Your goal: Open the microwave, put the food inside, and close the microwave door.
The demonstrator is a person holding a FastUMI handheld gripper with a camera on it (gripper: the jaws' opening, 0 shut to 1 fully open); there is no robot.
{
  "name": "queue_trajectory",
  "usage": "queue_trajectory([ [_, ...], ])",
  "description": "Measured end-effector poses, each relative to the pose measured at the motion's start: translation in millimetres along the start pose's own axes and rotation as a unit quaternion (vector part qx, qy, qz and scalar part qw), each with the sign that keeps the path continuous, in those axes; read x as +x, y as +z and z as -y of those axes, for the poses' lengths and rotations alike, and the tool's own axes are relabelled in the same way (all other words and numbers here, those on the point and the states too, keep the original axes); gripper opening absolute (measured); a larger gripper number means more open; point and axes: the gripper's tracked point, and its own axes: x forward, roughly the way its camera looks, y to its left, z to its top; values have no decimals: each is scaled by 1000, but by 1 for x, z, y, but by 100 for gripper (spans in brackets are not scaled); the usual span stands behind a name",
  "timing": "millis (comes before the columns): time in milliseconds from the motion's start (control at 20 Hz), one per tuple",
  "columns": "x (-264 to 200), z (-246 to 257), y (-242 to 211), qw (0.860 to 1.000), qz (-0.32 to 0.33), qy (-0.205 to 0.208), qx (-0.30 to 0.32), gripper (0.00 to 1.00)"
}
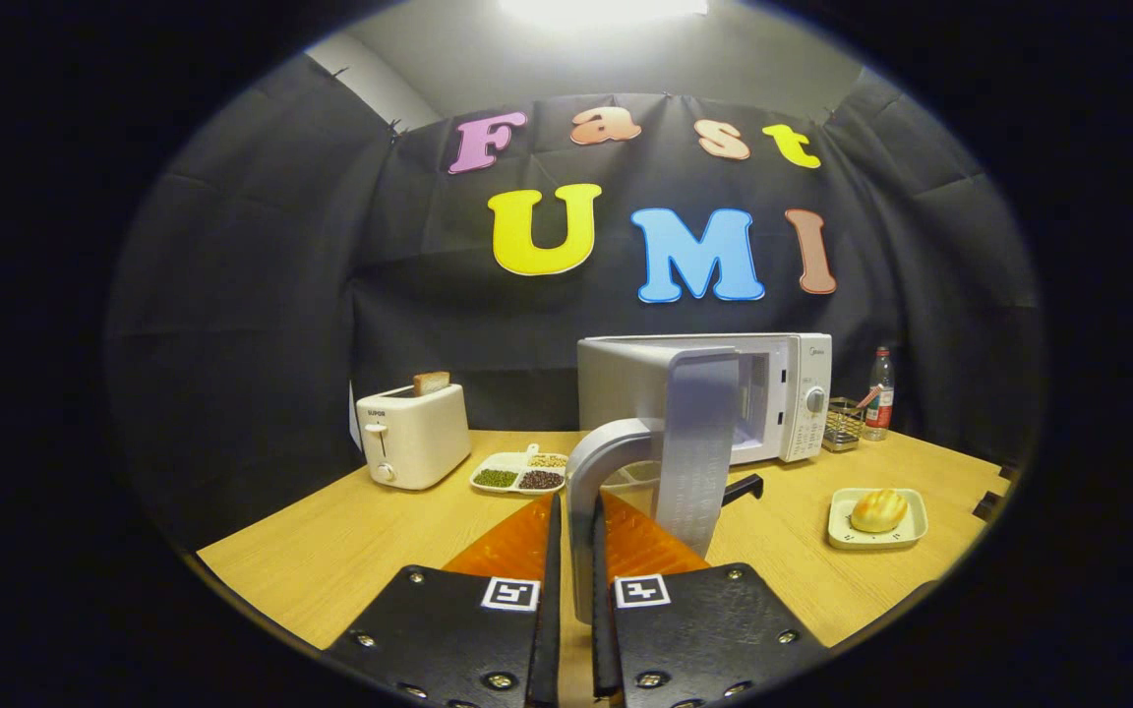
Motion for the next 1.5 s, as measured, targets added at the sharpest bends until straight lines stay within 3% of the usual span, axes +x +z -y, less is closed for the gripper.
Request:
queue_trajectory([
  [250, 6, -33, -1, 998, 31, -50, 9, 14],
  [450, 11, -44, -3, 998, 34, -57, 6, 14],
  [700, 6, -38, -2, 999, -9, -34, 29, 69],
  [800, 1, -33, -1, 999, -25, -22, 32, 88],
  [900, -5, -24, 2, 998, -34, -19, 42, 97],
  [1250, -42, -14, 49, 996, -6, 39, 83, 97],
  [1400, -61, -3, 67, 994, 11, 79, 74, 98],
  [1500, -66, 22, 79, 994, 31, 85, 56, 98],
])
